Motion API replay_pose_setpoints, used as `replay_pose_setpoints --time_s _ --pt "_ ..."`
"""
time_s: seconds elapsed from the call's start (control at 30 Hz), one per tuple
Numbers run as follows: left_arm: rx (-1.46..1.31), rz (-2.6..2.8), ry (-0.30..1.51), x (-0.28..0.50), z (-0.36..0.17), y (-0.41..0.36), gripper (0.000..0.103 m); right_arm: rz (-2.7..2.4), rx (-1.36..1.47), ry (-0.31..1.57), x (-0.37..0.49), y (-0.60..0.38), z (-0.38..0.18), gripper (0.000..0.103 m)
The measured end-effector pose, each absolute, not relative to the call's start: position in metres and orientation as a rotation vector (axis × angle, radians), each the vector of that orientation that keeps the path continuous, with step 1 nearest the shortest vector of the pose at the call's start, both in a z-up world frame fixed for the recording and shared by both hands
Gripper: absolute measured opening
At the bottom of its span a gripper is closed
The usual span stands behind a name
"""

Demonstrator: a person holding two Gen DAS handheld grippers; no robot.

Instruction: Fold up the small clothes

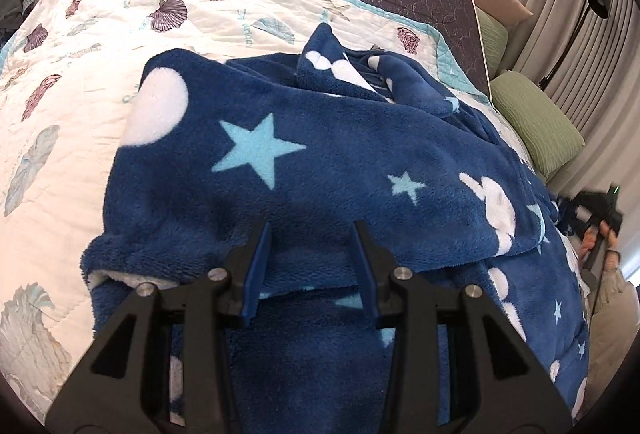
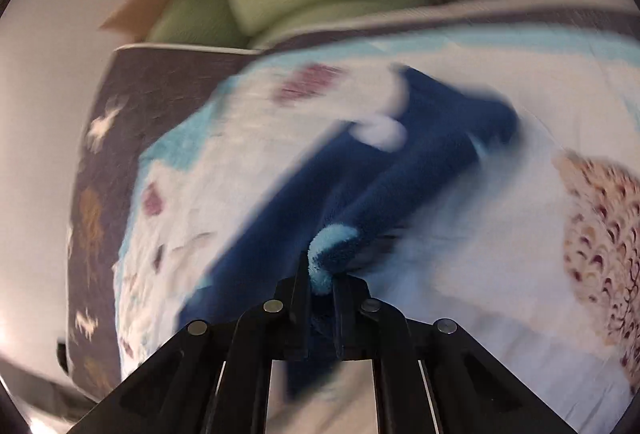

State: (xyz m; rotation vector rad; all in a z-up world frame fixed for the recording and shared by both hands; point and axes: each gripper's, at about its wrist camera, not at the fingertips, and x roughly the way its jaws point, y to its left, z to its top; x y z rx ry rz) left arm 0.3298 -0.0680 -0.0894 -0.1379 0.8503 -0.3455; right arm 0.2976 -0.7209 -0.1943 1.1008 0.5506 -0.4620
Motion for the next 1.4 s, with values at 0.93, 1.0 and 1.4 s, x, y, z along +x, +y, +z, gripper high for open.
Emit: replay_pose_setpoints --time_s 0.93,1.0,1.4 --pt "-0.337 -0.579 0.817 0.312 -0.069 -0.057 0.074 0.435 0.082 0.770 0.331 -0.295 -0.131 0.030" --pt "-0.367 -0.606 0.823 0.310 -0.068 -0.057 0.078 0.436 0.085 0.771 0.331 -0.294 -0.130 0.031" --pt "-0.481 -0.535 0.953 0.345 -0.082 -0.056 0.010 0.430 0.044 0.755 0.326 -0.287 -0.131 0.040"
